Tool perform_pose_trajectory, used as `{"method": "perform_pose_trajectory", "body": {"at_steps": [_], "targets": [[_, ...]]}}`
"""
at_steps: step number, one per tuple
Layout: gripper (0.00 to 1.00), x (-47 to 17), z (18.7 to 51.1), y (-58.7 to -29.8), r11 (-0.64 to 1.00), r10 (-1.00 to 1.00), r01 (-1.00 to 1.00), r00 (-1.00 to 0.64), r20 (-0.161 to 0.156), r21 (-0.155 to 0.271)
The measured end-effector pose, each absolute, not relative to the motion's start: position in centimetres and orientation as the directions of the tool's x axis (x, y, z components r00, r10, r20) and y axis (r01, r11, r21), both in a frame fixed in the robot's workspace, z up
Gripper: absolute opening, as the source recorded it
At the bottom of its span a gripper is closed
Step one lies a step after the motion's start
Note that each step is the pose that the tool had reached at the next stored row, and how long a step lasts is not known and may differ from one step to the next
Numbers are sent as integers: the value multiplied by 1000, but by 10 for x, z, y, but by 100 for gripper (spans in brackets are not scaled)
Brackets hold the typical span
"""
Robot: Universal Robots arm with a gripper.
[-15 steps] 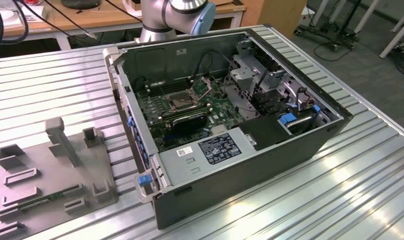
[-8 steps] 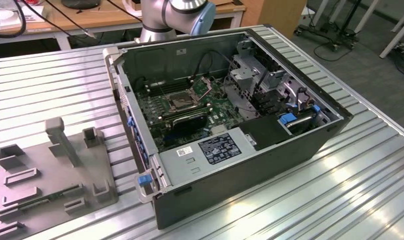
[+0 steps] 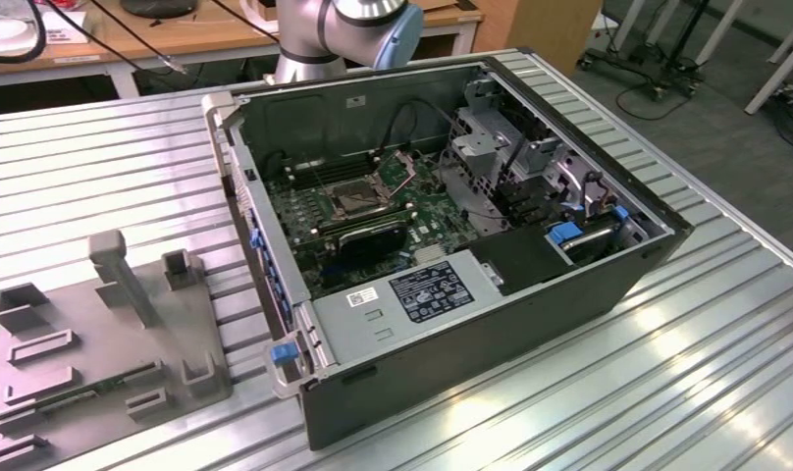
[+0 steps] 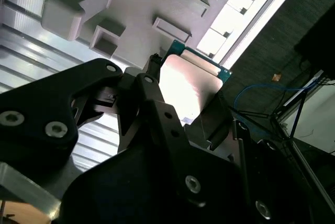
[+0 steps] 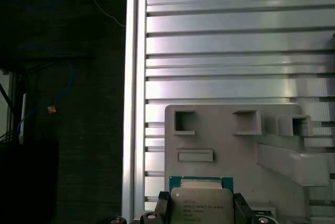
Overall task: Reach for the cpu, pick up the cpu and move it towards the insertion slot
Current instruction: 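Pick up the cpu and move it towards the insertion slot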
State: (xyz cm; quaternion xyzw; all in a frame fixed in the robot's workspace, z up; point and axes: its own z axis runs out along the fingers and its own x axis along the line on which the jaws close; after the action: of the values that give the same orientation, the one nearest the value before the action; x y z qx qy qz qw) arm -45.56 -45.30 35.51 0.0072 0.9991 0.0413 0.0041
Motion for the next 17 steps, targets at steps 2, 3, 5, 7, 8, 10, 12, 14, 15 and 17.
{"method": "perform_pose_trajectory", "body": {"at_steps": [2, 3, 5, 7, 8, 10, 12, 14, 15, 17], "targets": [[55, -456, 357, -453, 996, 15, 14, -1000, -7, 84], [55, -456, 359, -453, 996, 15, 14, -1000, -7, 84], [55, -456, 361, -453, 996, 15, 14, -1000, -7, 85], [55, -456, 363, -453, 996, 15, 14, -1000, -7, 86], [55, -456, 364, -453, 996, 15, 14, -1000, -7, 86], [55, -456, 367, -453, 996, 15, 14, -1000, -7, 88], [55, -456, 369, -453, 996, 15, 14, -1000, -7, 89], [55, -456, 372, -453, 996, 15, 14, -1000, -7, 91], [55, -456, 373, -453, 996, 15, 14, -1000, -7, 92], [55, -456, 375, -453, 996, 15, 14, -1000, -7, 94]]}}
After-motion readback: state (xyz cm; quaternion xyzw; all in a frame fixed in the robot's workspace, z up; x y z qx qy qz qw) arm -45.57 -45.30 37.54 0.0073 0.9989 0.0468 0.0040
